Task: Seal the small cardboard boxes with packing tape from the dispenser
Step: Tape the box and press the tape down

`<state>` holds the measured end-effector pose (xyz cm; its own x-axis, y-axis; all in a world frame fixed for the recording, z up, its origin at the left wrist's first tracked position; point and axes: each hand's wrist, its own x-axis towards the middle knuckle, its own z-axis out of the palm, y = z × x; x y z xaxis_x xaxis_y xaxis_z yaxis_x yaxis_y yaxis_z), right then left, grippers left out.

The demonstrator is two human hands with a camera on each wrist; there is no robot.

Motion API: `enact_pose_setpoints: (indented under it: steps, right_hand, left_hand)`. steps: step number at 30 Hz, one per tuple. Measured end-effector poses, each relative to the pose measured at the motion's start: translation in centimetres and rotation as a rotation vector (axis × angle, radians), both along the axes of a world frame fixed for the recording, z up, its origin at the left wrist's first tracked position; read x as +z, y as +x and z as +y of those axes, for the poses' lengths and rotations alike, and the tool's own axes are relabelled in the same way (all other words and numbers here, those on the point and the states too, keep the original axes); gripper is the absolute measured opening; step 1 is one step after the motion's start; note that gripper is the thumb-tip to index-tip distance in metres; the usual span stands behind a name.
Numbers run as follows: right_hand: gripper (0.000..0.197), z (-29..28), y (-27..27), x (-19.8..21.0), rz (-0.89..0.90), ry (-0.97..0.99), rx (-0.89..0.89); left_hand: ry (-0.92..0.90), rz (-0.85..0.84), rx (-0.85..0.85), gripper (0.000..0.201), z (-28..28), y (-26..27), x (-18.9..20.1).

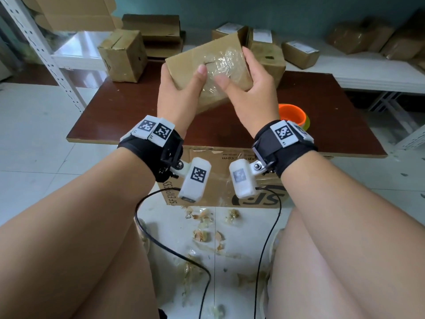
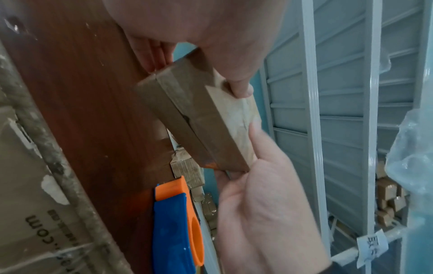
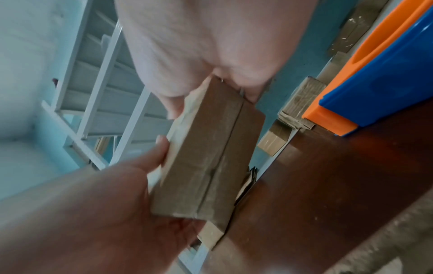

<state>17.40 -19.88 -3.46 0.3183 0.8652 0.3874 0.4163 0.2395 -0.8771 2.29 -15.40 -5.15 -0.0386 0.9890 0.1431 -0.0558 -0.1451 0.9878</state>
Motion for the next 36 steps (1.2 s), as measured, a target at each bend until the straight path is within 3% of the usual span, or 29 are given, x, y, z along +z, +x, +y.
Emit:
enact_pose_setpoints:
  steps: [4, 8, 9, 13, 14, 15, 17, 20, 23, 25, 26, 27, 30, 31, 34, 35, 36]
  right_hand:
    - [0.069, 0.2, -0.3, -0.1, -0.012, 0.014, -0.036]
    - [0.054, 0.5, -0.4, 0.3, 0.096, 0.012, -0.061]
    - [0.055, 0.4, -0.5, 0.5, 0.121, 0.006, -0.085]
    - [0.11, -0.6, -0.4, 0.8, -0.011, -0.157, -0.166]
    - [0.114, -0.6, -0.3, 0.7, -0.027, -0.173, -0.166]
    - [0.109, -0.5, -0.1, 0.7, -0.026, -0.163, -0.173]
    - [0.081, 0.2, 0.4, 0.6, -0.018, -0.099, -0.211]
    - [0.033, 1.3, 1.1, 0.2, 0.071, -0.052, -0.3]
    - [0.054, 1.6, 1.1, -0.3, 0.16, -0.169, -0.304]
    - [0.113, 1.0, 0.6, -0.2, 0.156, -0.294, -0.224]
    - [0.126, 1.1, 0.8, -0.2, 0.127, -0.296, -0.225]
    - [0.12, 1.2, 1.1, -0.2, 0.097, -0.282, -0.246]
    - [0.07, 1.6, 2.6, -0.4, 0.005, -0.254, -0.297]
    - [0.062, 1.7, 3.0, -0.5, -0.025, -0.22, -0.33]
    - [0.061, 1.6, 3.1, -0.3, -0.006, -0.177, -0.362]
    - [0.057, 1.8, 2.8, -0.4, -0.006, -0.215, -0.307]
    - [0.066, 1.6, 2.4, -0.6, -0.024, -0.271, -0.249]
  left_hand:
    - [0.009, -0.077, 0.0, 0.051, 0.0, 0.6, -0.1]
    - [-0.014, -0.027, 0.06, 0.088, 0.3, 0.6, 0.0]
    - [-0.003, 0.009, 0.047, 0.089, 0.3, 0.6, -0.1]
    - [0.16, 0.249, -0.016, 0.071, -0.4, 1.0, -0.4]
    - [0.175, 0.275, -0.013, 0.07, -0.7, 1.1, -0.3]
    - [0.179, 0.278, -0.008, 0.07, -0.8, 1.1, -0.2]
    - [0.19, 0.273, -0.01, 0.079, -0.5, 0.8, -0.4]
    - [0.229, 0.314, -0.039, 0.115, -0.8, -0.2, -1.0]
    - [0.296, 0.482, -0.067, 0.139, -1.3, -0.2, -1.4]
    - [0.315, 0.594, -0.112, 0.148, -1.7, 0.2, -1.6]
    - [0.306, 0.62, -0.128, 0.15, -1.8, 0.4, -1.6]
    - [0.282, 0.635, -0.145, 0.153, -1.7, 0.4, -1.5]
    - [0.177, 0.577, -0.185, 0.153, -0.8, -0.2, -1.2]
    - [0.148, 0.509, -0.185, 0.149, -0.3, -0.4, -1.0]
    - [0.106, 0.332, -0.238, 0.14, 1.1, -1.2, -1.2]
    - [0.117, 0.363, -0.264, 0.144, 0.9, -1.3, -1.3]
    - [0.119, 0.427, -0.287, 0.15, 0.5, -1.4, -1.2]
